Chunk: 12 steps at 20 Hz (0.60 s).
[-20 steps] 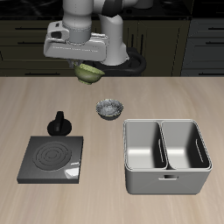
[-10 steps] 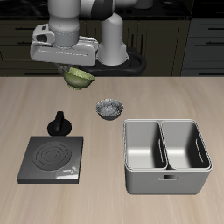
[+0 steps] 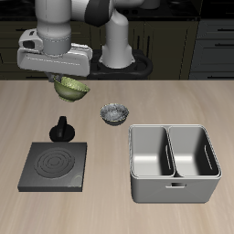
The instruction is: Place the green bowl on the flat stove and turn on the flat stove
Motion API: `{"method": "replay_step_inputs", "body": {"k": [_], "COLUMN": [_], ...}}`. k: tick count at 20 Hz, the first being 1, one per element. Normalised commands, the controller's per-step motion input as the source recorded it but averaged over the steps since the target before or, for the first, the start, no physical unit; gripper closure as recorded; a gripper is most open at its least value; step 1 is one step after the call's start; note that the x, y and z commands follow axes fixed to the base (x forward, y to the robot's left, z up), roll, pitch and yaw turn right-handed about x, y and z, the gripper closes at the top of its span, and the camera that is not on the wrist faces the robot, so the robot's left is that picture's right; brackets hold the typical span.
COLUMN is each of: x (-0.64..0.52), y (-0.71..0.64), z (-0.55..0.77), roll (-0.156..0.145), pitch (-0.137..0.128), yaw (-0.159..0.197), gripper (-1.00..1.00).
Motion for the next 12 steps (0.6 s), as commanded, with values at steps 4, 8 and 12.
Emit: {"method": "replay_step_inputs", "body": {"k": [4,8,12], "x": [0.37,0.27,0.26], "y": [-0.20,-0.15,-0.13], "z": [0.10,0.10,0.02], "roll": [-0.006,0.000,-0.025], "pitch": [-0.027,-0.027,0.000], "yaw": [0.001,0.015,0.012], "gripper": [1.00,1.00,1.00]}}
